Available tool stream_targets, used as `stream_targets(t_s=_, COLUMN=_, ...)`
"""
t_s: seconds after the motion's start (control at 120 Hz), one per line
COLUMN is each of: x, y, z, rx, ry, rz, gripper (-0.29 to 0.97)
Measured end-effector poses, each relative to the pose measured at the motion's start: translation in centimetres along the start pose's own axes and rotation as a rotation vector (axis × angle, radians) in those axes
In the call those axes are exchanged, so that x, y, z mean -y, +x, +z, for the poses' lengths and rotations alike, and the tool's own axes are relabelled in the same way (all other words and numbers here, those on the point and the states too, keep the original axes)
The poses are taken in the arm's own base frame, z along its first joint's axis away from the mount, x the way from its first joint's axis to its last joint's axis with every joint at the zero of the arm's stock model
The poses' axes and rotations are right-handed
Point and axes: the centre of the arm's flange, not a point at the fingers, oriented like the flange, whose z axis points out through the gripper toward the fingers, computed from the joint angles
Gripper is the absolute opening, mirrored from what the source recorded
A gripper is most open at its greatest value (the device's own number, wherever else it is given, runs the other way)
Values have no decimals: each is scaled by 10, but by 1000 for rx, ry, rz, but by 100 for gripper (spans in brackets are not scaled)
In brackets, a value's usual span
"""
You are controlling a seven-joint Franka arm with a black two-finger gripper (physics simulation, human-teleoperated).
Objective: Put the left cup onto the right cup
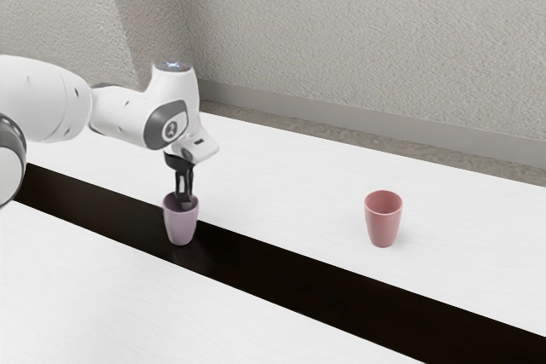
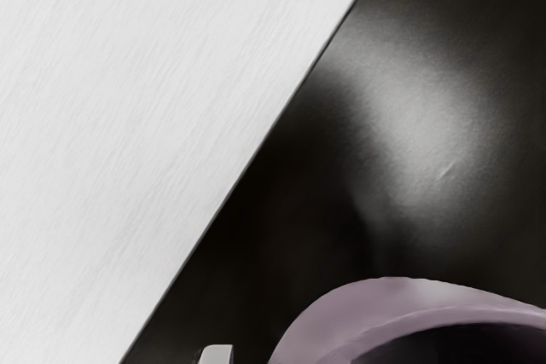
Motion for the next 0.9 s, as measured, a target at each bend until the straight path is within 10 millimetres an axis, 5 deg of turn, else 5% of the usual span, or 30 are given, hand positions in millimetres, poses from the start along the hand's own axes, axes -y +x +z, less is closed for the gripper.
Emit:
stream_targets(t_s=0.475, x=-12, y=1, z=-9, rx=-24, ry=-7, rz=-27, gripper=-10)
stream_targets(t_s=0.708, x=-15, y=5, z=-32, rx=-37, ry=21, rz=-24, gripper=-10)
stream_targets(t_s=0.9, x=-8, y=14, z=-69, rx=-57, ry=64, rz=-19, gripper=-10)
